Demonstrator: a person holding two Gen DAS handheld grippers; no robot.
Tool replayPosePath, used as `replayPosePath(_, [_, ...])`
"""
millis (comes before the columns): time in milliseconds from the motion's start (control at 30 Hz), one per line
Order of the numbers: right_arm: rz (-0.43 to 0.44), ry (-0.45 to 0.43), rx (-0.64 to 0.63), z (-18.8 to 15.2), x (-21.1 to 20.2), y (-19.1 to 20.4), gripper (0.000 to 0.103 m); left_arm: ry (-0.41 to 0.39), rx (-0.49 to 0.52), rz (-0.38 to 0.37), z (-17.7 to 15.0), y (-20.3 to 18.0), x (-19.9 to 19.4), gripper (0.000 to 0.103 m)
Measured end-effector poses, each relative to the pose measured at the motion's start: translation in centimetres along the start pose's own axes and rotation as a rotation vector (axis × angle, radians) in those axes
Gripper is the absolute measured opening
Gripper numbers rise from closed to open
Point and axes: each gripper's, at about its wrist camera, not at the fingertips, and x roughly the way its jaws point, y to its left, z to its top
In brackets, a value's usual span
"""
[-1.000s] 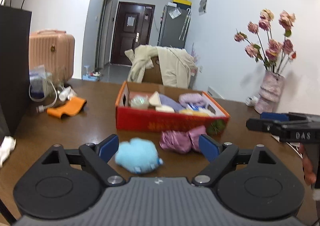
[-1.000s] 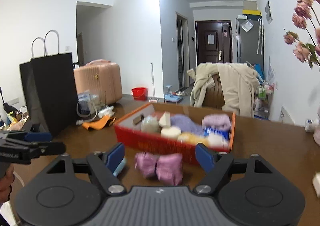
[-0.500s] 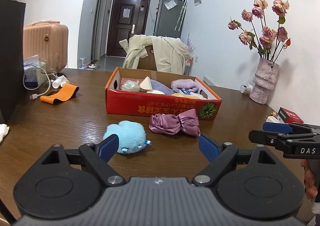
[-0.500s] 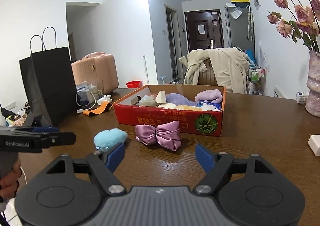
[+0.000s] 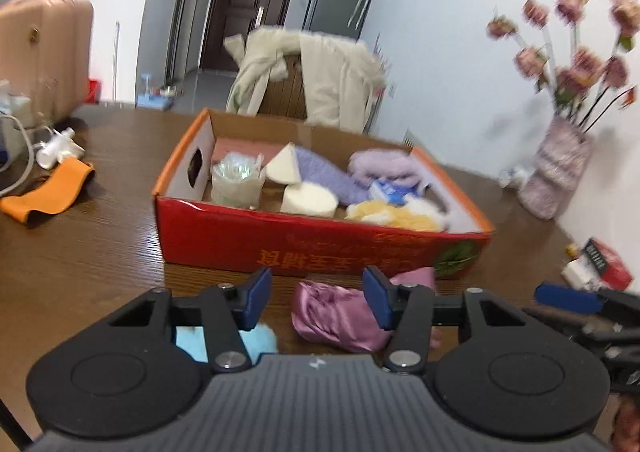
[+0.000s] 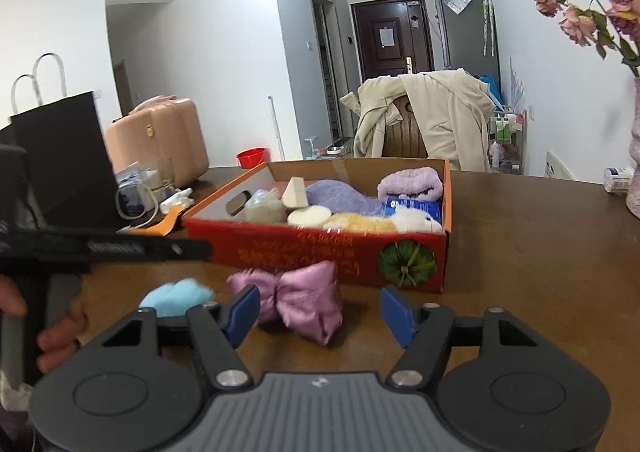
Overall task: Organize soft objects
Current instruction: 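Close both grippers on the pink satin bow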
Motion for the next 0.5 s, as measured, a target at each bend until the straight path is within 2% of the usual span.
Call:
replayPosePath(167, [-0.006, 0.026, 0.007, 1.8, 5.2, -0.3, 0.053, 0.076, 0.021, -0.033, -1.2, 0.5, 3.5, 0.049])
replayPosePath(300, [-0.011, 0.105, 0.017, 1.5, 9.4, -0.6, 0.034, 0.097, 0.015, -0.044, -2.1, 1.0, 4.5, 0.049])
replayPosePath(367, [-0.006, 0.132, 0.014, 0.8, 10.3, -0.7, 0.031, 0.098, 0.018, -0.058, -2.3, 1.1, 4.6, 0.049])
replayPosePath(433, [0.001, 0.137, 0.009, 0.3, 10.3, -0.6, 0.023, 0.092, 0.033, -0.075, -2.6, 1.0, 4.4, 0.043])
replayPosePath(500, [0.019, 0.138, 0.015, 0.0, 10.2, -0.6, 0.018, 0.094, 0.044, -0.106, -2.7, 0.6, 4.4, 0.023])
